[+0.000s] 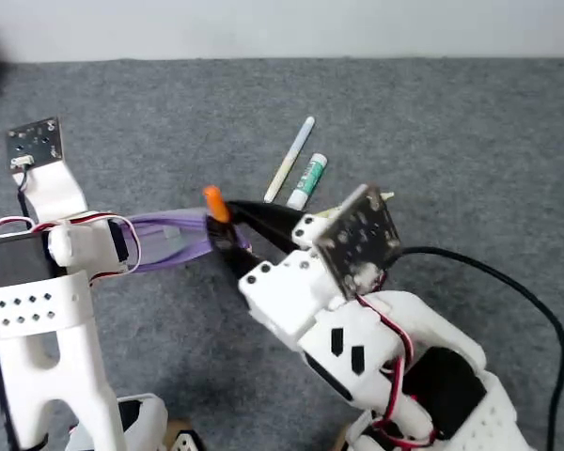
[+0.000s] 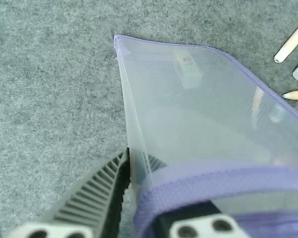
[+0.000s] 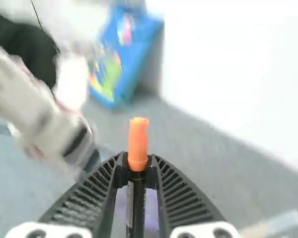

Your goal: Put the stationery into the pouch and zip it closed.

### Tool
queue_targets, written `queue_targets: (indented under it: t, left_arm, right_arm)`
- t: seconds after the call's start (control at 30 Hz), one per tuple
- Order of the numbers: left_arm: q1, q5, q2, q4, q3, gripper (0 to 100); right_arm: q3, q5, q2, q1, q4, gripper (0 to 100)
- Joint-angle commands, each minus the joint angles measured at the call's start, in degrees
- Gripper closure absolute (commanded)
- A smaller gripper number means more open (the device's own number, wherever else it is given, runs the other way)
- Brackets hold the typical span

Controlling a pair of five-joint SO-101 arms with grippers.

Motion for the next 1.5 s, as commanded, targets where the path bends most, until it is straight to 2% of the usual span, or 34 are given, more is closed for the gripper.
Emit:
queue_targets:
  t: [0.0, 0.27, 0.67, 1.07, 1.33, 1.47]
  left_arm:
    - [0.09, 0.44, -0.35, 0.62, -0.40, 99]
    - [0.09, 0.44, -0.35, 0.62, -0.40, 99]
    - [0.00, 0.44, -0.26, 0.62, -0.31, 99]
    - [0.00, 0.44, -0.26, 0.62, -0.31, 99]
    - [0.26, 0.44, -0.26, 0.62, -0.31, 99]
    - [0.26, 0.44, -0.26, 0.62, -0.31, 99]
  right_arm:
    - [-0.35, -0.88, -0.66, -2.77, -10.68, 99.1]
    - [5.71, -0.62, 4.62, -4.44, -30.81, 99.1]
    - [13.71, -0.53, 14.90, -4.00, -47.43, 99.1]
    - [22.59, -0.18, 11.74, 1.54, -47.60, 99.1]
    - [32.26, 11.08, 5.05, -0.13, -47.34, 98.6]
    - [32.88, 12.31, 1.10, -3.38, -39.08, 96.1]
